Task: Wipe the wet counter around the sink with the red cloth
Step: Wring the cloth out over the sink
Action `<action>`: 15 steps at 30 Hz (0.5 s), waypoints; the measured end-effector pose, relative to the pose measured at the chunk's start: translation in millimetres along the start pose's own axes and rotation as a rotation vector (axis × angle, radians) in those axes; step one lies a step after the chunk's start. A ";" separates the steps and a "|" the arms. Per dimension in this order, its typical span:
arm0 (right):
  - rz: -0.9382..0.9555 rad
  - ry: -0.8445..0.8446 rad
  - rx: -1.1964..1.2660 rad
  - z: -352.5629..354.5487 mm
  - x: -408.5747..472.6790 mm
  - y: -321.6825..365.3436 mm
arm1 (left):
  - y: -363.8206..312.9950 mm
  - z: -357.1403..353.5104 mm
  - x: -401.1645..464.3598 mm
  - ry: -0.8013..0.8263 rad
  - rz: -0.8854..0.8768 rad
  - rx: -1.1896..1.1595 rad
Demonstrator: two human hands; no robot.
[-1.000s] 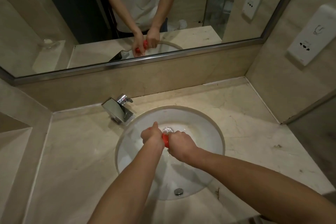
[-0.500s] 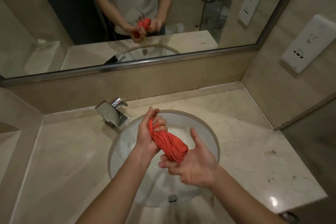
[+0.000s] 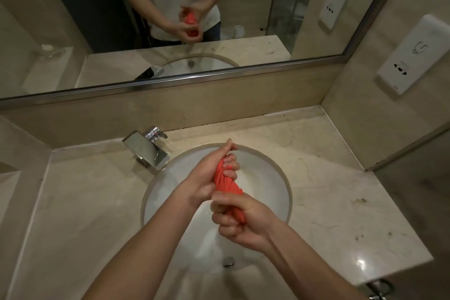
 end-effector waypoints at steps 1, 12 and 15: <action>0.032 -0.097 -0.217 7.0 5.2 2.8 | 0.8 4.7 4.5 -0.092 0.026 0.069; 0.113 -0.492 -1.873 52.3 70.5 15.1 | 21.7 74.7 37.5 -0.985 -0.022 0.662; 0.156 -0.469 -2.077 51.7 72.2 12.5 | 27.2 81.4 33.4 -1.136 0.037 0.818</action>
Point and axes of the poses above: each hand's wrist, its own x-axis towards the middle knuckle, its own z-axis out of the back of the hand, y = z × x, the point moved 3 cm from there along x, towards the middle knuckle, and after that the axes turned 7 degrees about x, right-handed, at the moved point
